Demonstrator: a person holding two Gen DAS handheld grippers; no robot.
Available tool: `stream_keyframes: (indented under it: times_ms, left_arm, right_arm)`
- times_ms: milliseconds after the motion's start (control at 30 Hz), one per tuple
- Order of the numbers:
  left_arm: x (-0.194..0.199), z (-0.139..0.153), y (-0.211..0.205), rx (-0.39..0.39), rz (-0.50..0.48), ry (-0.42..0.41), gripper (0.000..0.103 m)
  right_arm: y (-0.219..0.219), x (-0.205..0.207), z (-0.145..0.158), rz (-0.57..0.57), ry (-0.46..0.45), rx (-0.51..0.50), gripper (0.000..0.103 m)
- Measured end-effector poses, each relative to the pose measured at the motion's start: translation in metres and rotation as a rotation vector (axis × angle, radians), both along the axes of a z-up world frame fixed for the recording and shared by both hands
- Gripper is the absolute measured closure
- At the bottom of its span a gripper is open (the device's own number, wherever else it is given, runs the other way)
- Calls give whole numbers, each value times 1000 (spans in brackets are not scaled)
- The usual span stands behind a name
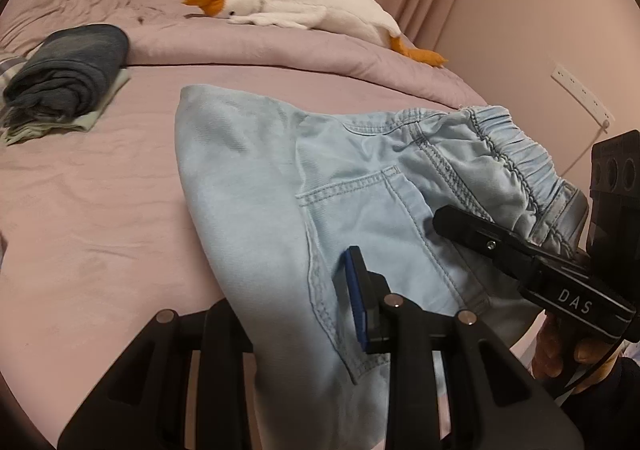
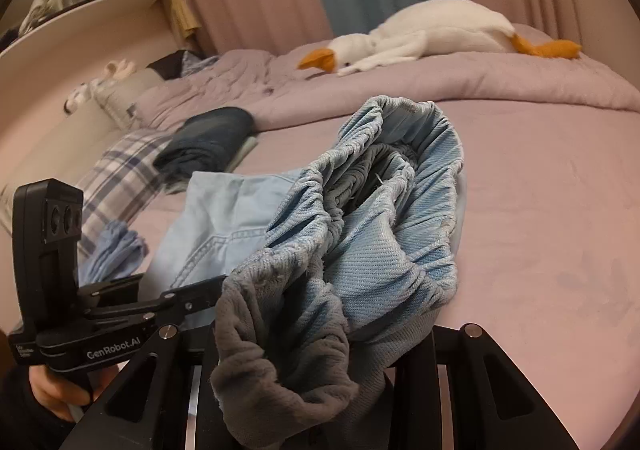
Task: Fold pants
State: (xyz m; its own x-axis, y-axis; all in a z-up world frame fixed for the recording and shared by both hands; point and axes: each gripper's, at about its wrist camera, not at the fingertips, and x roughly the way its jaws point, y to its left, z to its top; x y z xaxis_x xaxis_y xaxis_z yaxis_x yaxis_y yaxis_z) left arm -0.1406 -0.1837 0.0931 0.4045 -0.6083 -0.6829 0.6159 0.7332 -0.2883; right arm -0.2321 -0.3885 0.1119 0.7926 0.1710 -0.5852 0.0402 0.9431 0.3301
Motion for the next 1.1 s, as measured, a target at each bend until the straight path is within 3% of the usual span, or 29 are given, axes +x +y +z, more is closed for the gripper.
stream_keyframes:
  times_ms: [500, 1100]
  left_arm:
    - [17, -1, 47, -28, 66, -6, 75]
    - [69, -14, 40, 6, 77, -3, 75]
  right_arm:
    - [43, 28, 8, 88, 0, -63, 70]
    - [53, 71, -1, 100, 22, -90, 70]
